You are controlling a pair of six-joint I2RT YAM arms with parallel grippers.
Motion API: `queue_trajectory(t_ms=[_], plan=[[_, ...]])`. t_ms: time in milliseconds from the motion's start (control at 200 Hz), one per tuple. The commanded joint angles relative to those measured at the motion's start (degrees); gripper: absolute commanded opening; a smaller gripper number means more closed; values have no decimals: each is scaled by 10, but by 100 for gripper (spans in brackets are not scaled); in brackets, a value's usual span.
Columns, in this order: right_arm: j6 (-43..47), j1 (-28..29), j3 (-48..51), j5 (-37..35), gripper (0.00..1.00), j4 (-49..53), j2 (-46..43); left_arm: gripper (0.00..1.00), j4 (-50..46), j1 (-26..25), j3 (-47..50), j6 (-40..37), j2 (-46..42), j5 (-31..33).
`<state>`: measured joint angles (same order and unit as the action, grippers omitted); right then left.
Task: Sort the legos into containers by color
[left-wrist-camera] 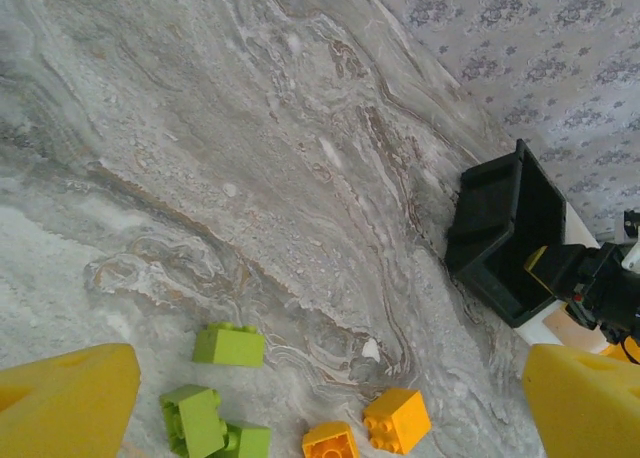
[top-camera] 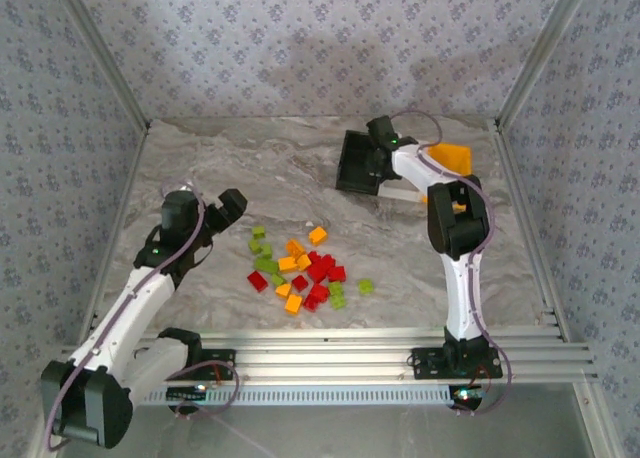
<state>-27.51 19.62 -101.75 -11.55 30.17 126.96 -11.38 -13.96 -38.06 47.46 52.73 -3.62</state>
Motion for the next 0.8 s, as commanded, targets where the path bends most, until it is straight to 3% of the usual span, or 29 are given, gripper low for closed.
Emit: queue_trajectory(t_ms=[0,410,795], plan=[[-41,62,16,9,0,6,-5,99,-32,-4,11,-1,-32,18],[-150,211,-40,-39,0,71,29,99,-90,-4,33,-2,-110,47],[-163,249,-87,-31,0,122,59,100,-115,-4,37,-6,-139,57]])
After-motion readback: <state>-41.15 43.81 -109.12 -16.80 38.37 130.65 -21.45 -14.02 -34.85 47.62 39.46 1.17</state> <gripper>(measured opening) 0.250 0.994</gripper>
